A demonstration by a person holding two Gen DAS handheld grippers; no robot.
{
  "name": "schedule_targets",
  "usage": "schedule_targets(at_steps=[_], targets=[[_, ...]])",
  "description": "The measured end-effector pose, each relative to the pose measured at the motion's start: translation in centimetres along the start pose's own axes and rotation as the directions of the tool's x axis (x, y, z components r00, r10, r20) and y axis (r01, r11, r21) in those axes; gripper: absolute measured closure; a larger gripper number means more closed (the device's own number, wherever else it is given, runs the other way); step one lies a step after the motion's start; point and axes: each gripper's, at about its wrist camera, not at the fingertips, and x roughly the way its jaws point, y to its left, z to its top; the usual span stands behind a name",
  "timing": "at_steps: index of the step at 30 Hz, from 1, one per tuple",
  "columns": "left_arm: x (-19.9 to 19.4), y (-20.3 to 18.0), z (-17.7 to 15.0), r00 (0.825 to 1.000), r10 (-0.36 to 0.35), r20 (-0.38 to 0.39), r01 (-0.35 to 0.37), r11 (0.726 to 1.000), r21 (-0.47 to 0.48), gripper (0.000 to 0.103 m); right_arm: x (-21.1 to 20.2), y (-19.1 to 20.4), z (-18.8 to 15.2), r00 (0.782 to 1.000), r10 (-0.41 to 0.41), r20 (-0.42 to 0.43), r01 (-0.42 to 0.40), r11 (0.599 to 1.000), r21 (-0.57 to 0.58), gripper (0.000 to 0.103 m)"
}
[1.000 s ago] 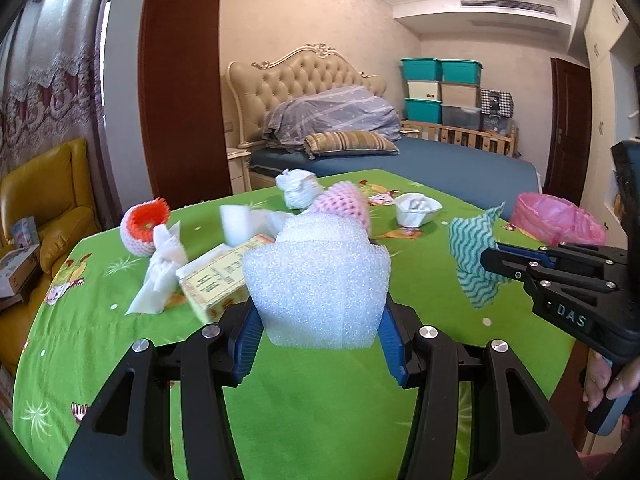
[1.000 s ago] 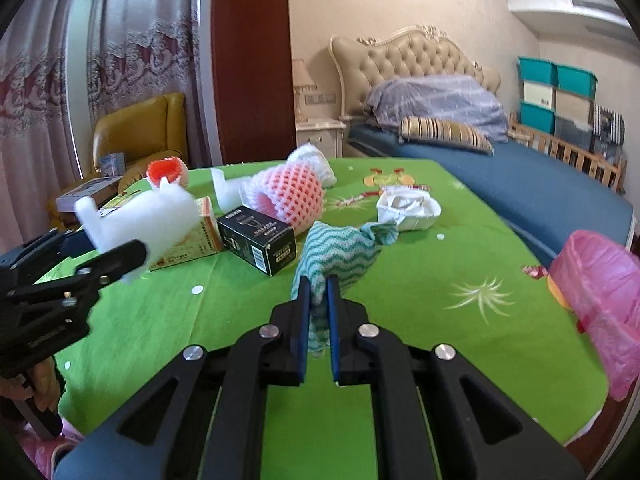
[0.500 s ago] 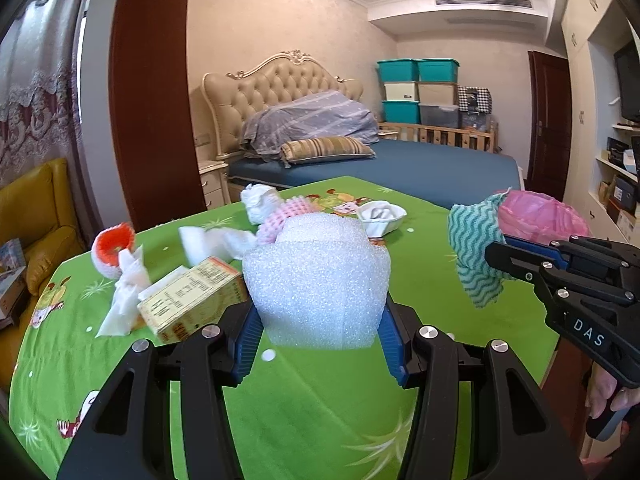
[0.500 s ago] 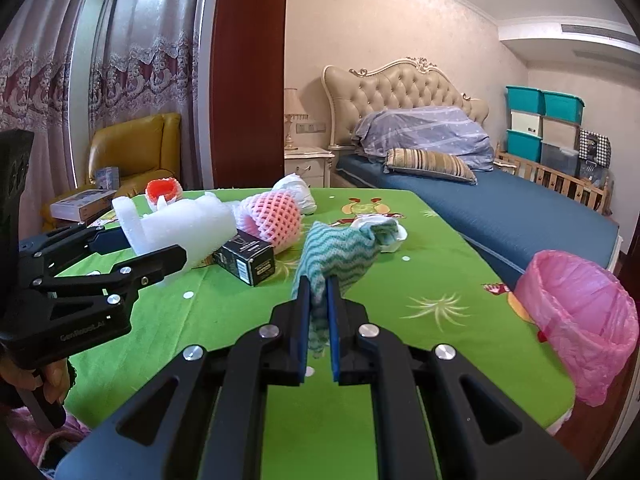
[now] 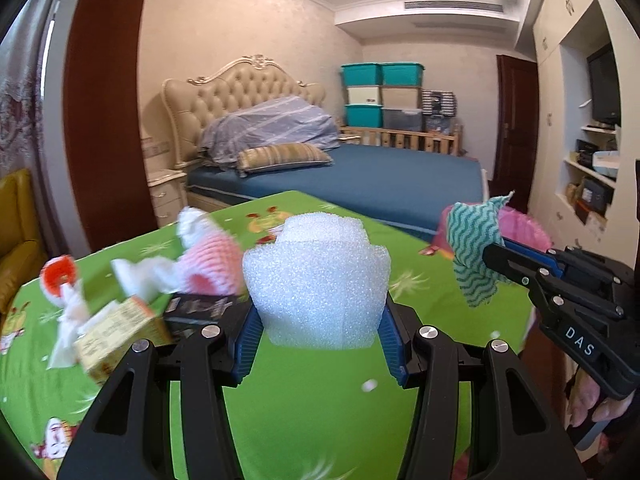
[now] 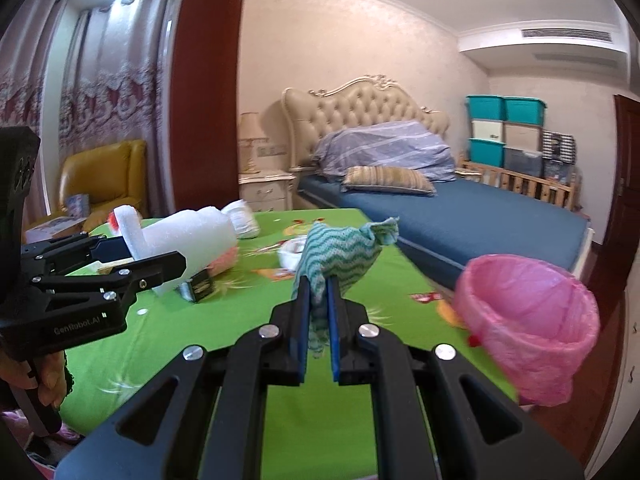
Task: Collect trash
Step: 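Carry the foam block and teal wrapper to the pink bin and release both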
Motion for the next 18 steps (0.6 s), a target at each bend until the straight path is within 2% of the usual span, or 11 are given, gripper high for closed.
schedule_targets(at_steps=[10, 18], targets=[[4.1, -6.4, 2.3, 0.992, -0.124, 0.0, 0.123, 0.989, 0.085, 0.055, -1.5, -8.4, -1.1, 0.987, -0.159, 0.002, 0.159, 0.984, 0.075, 0.094], [8.1, -12.4, 6.1, 0.964, -0.265, 0.001, 0.263, 0.958, 0.11, 0.054, -1.6, -15.5, -1.3, 0.97, -0.243, -0.014, 0.243, 0.964, 0.11, 0.094]])
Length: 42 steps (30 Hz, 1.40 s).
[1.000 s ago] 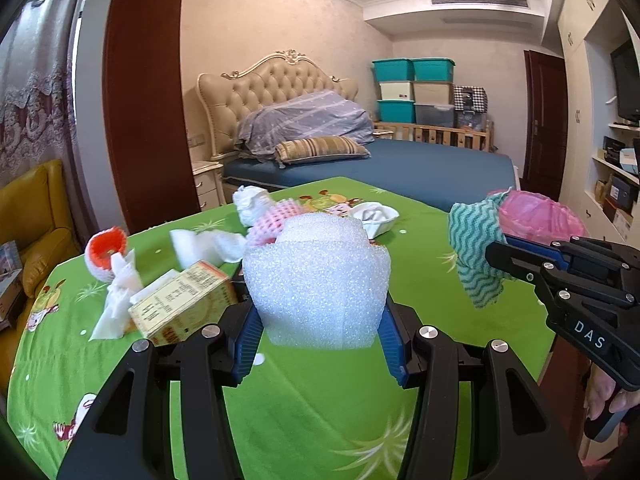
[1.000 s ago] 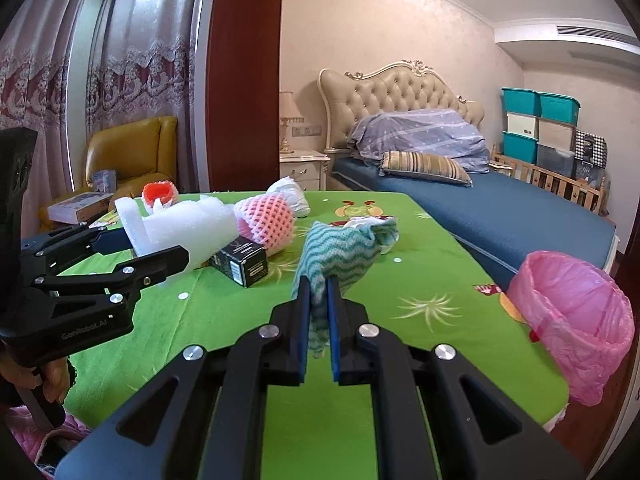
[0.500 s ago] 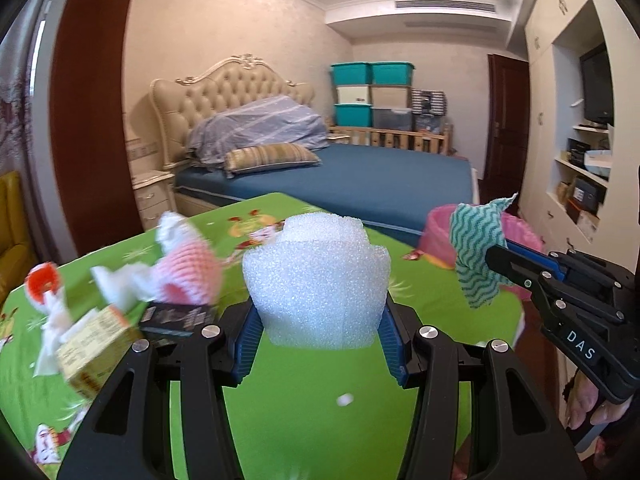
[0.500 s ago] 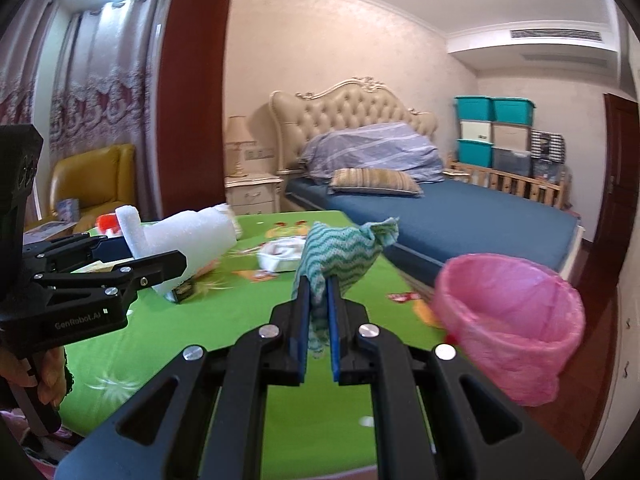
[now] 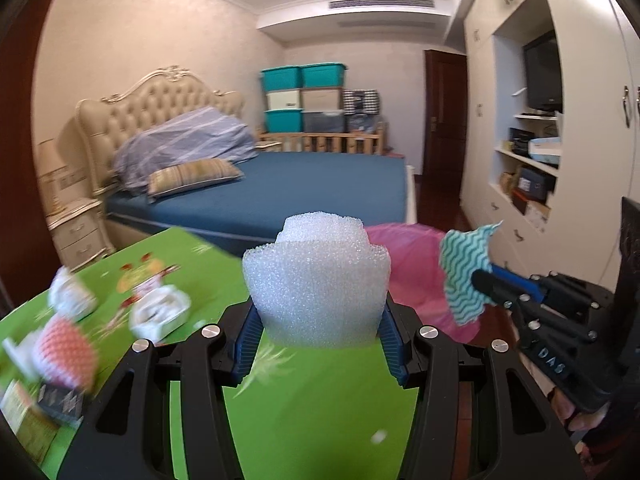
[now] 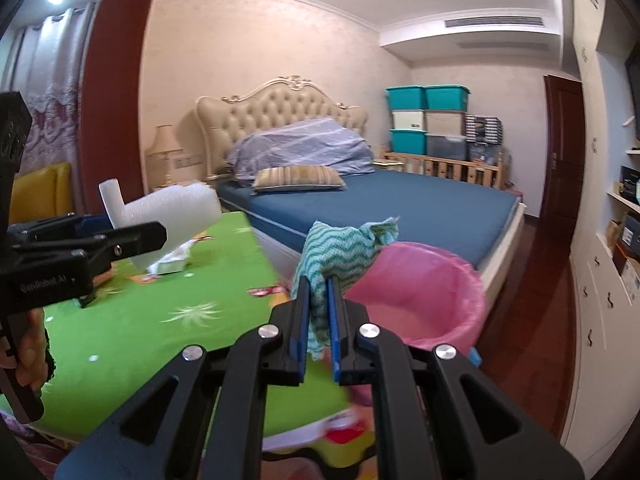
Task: Collect trash
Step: 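Carry the foam block and teal wrapper to the pink bin and release both, then grasp the tan medicine box with the left tool while the right tool grasps the black box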
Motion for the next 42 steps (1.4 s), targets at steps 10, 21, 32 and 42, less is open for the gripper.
schedule_targets(at_steps=[10, 21, 32, 42], targets=[[8.1, -4.1, 3.6, 0.993, -0.109, -0.038, 0.109, 0.994, -0.002, 0.054, 3.9, -6.1, 1.0, 1.0, -0.022, -0.019, 0.022, 1.0, 0.008, 0.091], [13.3, -4.5, 4.1, 0.996, -0.062, -0.056, 0.062, 0.998, -0.004, 0.022, 5.0, -8.8, 0.8, 0.999, -0.039, -0.011, 0.039, 0.998, 0.044, 0.041], [6.2, 0.6, 0.2, 0.993, 0.103, -0.057, -0.102, 0.995, 0.009, 0.019, 0.7, -7.0, -0.6, 0.999, -0.036, -0.002, 0.036, 0.996, 0.076, 0.036], [-1.9, 6.6, -4.1, 0.972, 0.218, -0.082, -0.22, 0.975, -0.016, 0.019, 2.1, 1.5, -0.5, 0.994, 0.089, -0.056, -0.089, 0.996, 0.007, 0.031]])
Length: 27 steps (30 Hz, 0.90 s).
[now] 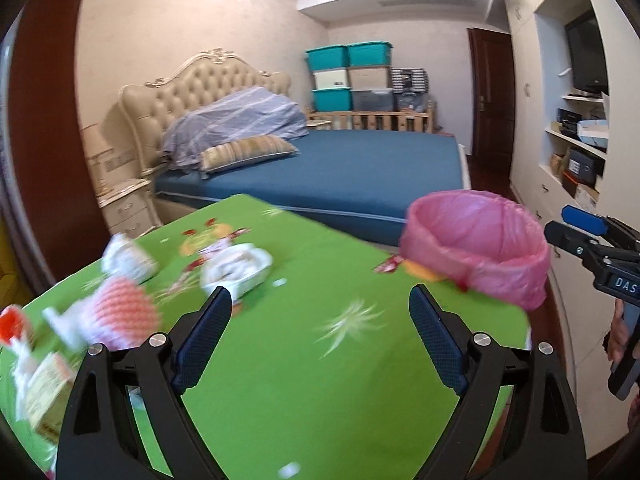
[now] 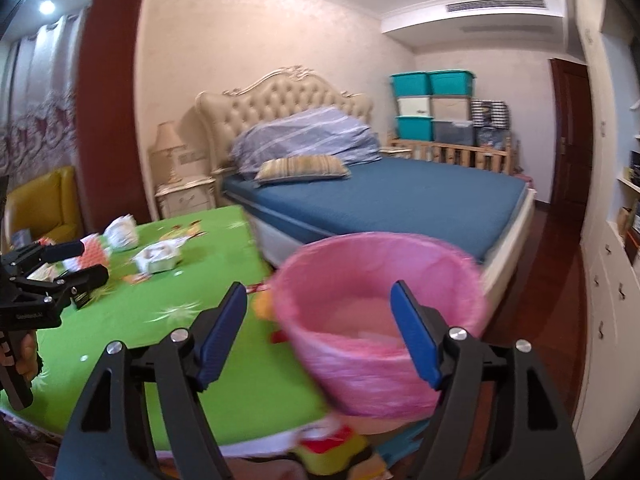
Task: Collect trash
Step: 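Grasp the tan medicine box with the left tool while the right tool grasps the black box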
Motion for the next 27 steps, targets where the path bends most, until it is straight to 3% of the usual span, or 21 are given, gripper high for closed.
schedule_targets(at_steps=[9, 18, 23, 27], targets=[[-6.2, 8.1, -5.3, 0.985, 0.172, -0.033, -0.173, 0.984, -0.045, 0.019, 2.7, 10.8, -0.3, 0.983, 0.161, -0.09, -0.168, 0.982, -0.088, 0.028], [-11.5, 17.6, -9.1, 0.936, 0.341, -0.085, -0.349, 0.931, -0.111, 0.019, 5.2, 20.7, -0.1, 0.942, 0.282, -0.179, -0.315, 0.929, -0.195, 0.024], [-12.5, 22.5, -10.7, 0.925, 0.351, -0.146, -0.375, 0.903, -0.209, 0.019, 7.3, 25.7, -0.2, 0.912, 0.33, -0.244, -0.389, 0.884, -0.258, 0.022], [-13.1, 23.9, -11.3, 0.921, 0.36, -0.147, -0.386, 0.891, -0.241, 0.019, 9.4, 28.7, -0.4, 0.886, 0.348, -0.306, -0.436, 0.85, -0.296, 0.022]])
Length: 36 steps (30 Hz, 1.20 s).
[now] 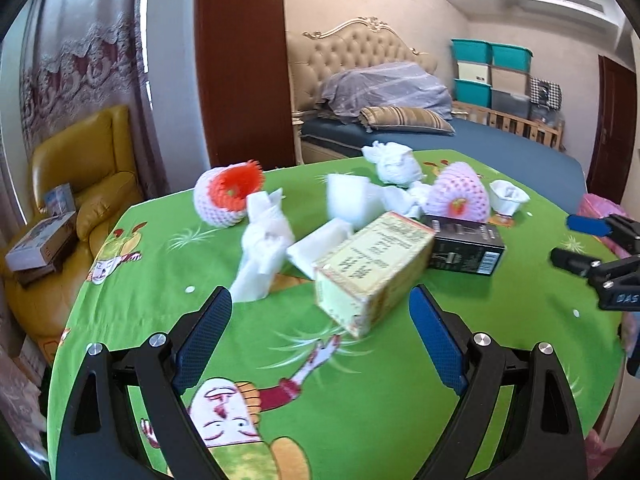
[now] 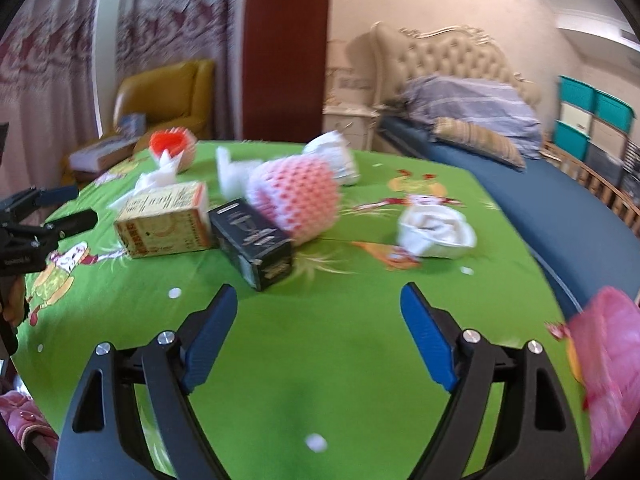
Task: Collect trash
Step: 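Grasp the tan medicine box with the left tool while the right tool grasps the black box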
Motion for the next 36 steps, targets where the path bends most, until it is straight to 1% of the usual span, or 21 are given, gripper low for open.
schedule_targets(at_steps=[4, 7, 9, 11, 13, 14, 15, 16, 17, 20, 24, 26, 31, 32, 35, 36], targets=[[-0.1, 0.4, -0.3, 1.0, 0.009, -0.002, -0.009, 1.0, -0.008, 0.019, 3.4, 1.4, 1.4, 0.997, 0.04, -0.073, -0.043, 0.998, -0.042, 0.022], [0.1, 1.0, -0.3, 1.0, 0.008, -0.006, -0.008, 1.0, -0.02, 0.019, 5.1, 2.3, 2.6, 0.995, 0.053, -0.087, -0.059, 0.995, -0.076, 0.022], [0.2, 1.3, -0.4, 1.0, 0.006, -0.009, -0.006, 1.0, -0.025, 0.019, 6.3, 2.5, 3.4, 0.993, 0.065, -0.096, -0.073, 0.994, -0.076, 0.022], [0.3, 1.3, -0.3, 1.0, -0.003, -0.011, 0.003, 1.0, -0.024, 0.019, 7.6, 2.6, 4.0, 0.989, 0.087, -0.123, -0.096, 0.993, -0.063, 0.022], [0.4, 1.2, -0.3, 1.0, -0.01, -0.012, 0.01, 1.0, -0.021, 0.019, 8.4, 2.8, 4.3, 0.985, 0.102, -0.138, -0.111, 0.992, -0.065, 0.022], [0.5, 1.1, -0.2, 1.0, -0.012, -0.014, 0.012, 1.0, -0.02, 0.019, 8.5, 3.0, 4.4, 0.984, 0.107, -0.14, -0.118, 0.991, -0.071, 0.023], [0.7, 1.1, -0.1, 1.0, -0.012, -0.016, 0.012, 1.0, -0.019, 0.019, 8.4, 3.1, 4.4, 0.985, 0.105, -0.135, -0.116, 0.99, -0.078, 0.028], [0.9, 1.2, 0.0, 1.0, -0.014, -0.017, 0.014, 1.0, -0.022, 0.019, 8.2, 3.2, 4.4, 0.986, 0.105, -0.128, -0.116, 0.99, -0.081, 0.04], [1.1, 1.2, 0.1, 1.0, -0.018, -0.019, 0.017, 1.0, -0.025, 0.019, 7.8, 3.2, 4.4, 0.988, 0.104, -0.116, -0.114, 0.99, -0.082, 0.049], [1.9, 1.2, 0.7, 0.999, -0.038, -0.032, 0.037, 0.999, -0.039, 0.019, 6.4, 2.7, 3.9, 0.993, 0.09, -0.08, -0.095, 0.994, -0.058, 0.06], [3.4, -0.1, 1.4, 0.997, -0.066, -0.049, 0.066, 0.998, -0.013, 0.019, 4.3, 2.1, 2.8, 0.997, 0.059, -0.046, -0.06, 0.998, -0.02, 0.063], [4.4, -0.8, 1.7, 0.995, -0.077, -0.065, 0.077, 0.997, 0.005, 0.019, 3.3, 1.8, 2.2, 0.997, 0.067, -0.034, -0.066, 0.998, 0.009, 0.063], [7.0, -2.4, 2.5, 0.988, -0.106, -0.115, 0.11, 0.993, 0.029, 0.019, 1.2, 0.6, 1.1, 0.999, 0.037, 0.0, -0.037, 0.997, 0.062, 0.063], [7.3, -2.6, 2.6, 0.984, -0.124, -0.128, 0.128, 0.991, 0.024, 0.019, 1.0, 0.4, 0.8, 1.0, 0.028, 0.001, -0.028, 0.997, 0.073, 0.063], [6.8, -3.3, 2.5, 0.974, -0.19, -0.123, 0.192, 0.981, 0.002, 0.019, 0.0, -0.8, 0.0, 1.0, 0.017, 0.006, -0.017, 0.994, 0.106, 0.063], [6.3, -3.9, 2.4, 0.967, -0.221, -0.124, 0.223, 0.975, 0.001, 0.019, -0.3, -1.2, -0.3, 1.0, 0.011, 0.009, -0.012, 0.993, 0.117, 0.063]])
